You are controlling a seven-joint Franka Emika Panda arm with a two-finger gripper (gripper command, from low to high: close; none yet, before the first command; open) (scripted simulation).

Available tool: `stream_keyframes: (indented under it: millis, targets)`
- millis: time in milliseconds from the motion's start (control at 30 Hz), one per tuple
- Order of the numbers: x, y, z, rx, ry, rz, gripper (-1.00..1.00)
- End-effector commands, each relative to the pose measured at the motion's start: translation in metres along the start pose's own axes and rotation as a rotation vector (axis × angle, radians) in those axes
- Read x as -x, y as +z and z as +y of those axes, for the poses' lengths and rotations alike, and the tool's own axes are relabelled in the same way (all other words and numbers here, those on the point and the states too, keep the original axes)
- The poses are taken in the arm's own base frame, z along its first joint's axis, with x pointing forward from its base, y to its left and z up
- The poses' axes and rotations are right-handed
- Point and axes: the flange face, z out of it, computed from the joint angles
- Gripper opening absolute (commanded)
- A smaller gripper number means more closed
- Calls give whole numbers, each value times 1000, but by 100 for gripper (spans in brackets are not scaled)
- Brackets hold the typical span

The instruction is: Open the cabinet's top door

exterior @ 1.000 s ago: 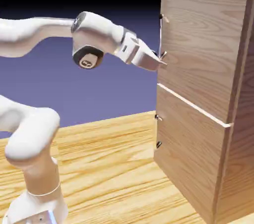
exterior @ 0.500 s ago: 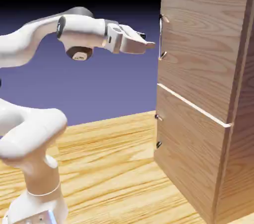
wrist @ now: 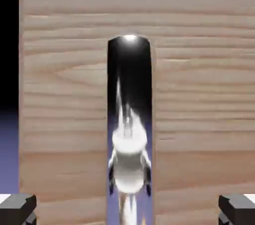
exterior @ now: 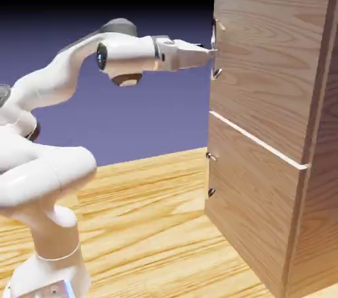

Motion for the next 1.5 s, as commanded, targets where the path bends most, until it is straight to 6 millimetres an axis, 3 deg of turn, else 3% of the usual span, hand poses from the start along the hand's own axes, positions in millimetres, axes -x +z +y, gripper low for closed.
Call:
stream_keyframes:
  millis: [0, 33, 300, 567, 1033, 1467]
  targets:
    - [0, 0, 0, 0, 0, 0, -100]
    - [0, 0, 0, 0, 0, 0, -100]
    - [-33, -79, 33, -177, 0, -177, -100]
    - [-65, -128, 65, -306, 0, -306, -100]
    - [-127, -186, 127, -510, 0, -510, -100]
    - [-214, -219, 214, -755, 0, -755, -100]
